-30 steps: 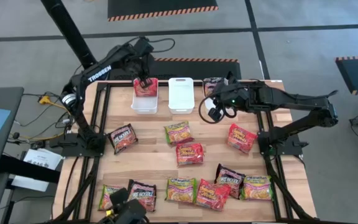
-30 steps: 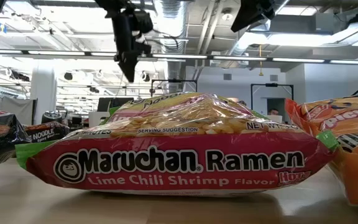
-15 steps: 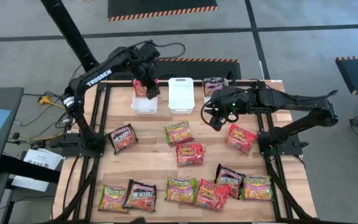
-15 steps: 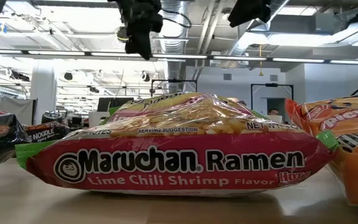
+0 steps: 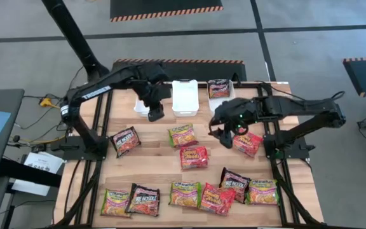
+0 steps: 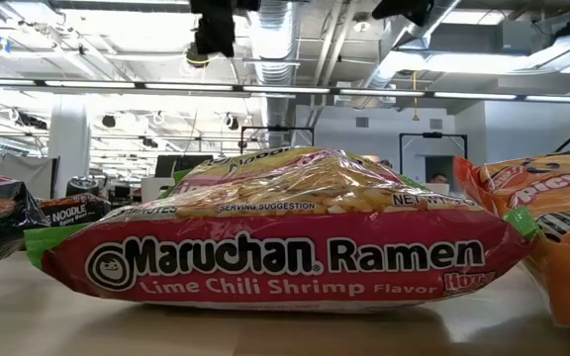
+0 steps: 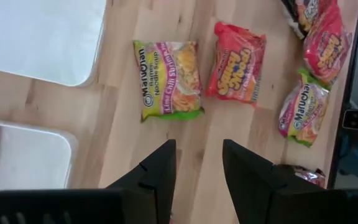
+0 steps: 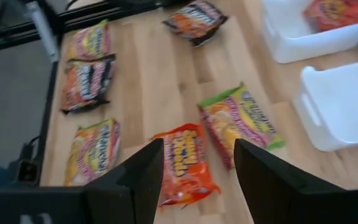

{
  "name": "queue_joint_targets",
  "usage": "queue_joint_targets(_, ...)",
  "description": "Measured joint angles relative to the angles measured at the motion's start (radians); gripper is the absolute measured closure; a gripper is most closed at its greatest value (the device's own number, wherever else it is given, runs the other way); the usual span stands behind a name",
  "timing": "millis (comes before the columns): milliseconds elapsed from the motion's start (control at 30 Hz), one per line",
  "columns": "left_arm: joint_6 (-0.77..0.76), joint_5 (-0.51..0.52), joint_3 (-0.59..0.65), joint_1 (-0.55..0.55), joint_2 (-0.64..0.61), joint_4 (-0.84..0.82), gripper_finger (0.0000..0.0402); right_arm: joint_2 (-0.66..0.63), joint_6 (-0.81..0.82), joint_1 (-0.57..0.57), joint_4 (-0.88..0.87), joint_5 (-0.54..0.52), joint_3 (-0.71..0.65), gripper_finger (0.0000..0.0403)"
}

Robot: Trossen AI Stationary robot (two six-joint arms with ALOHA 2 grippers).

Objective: Sort Maruchan noodles
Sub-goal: Put the green noodle pack into the middle white bin

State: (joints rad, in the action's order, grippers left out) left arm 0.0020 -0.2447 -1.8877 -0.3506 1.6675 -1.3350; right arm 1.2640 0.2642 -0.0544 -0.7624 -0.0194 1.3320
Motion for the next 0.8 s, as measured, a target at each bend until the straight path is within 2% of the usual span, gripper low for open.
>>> queue_joint_targets(233, -0.165, 0.161, 0.037, 0.118, -0.110, 0.018, 0.0286, 0.000, -0.002, -0.105, 0.015, 0.001, 0.000, 0.0182)
queue_joint_targets(433, -0.323, 0.300, 0.126, 0.245, -0.202, 0.024, 0.0286, 0.004, -0.002, -0.175, 0.110, -0.002, 0.000, 0.0182)
queue_joint_targets(633, -0.413, 0.362, 0.273, 0.355, -0.299, 0.117, 0.0286, 0.085, 0.039, -0.223, 0.224, -0.004, 0.001, 0.0182)
queue_joint_targets(800, -0.448, 0.370, 0.398, 0.406, -0.371, 0.187, 0.0286, 0.179, 0.066, -0.252, 0.273, -0.005, -0.001, 0.0182)
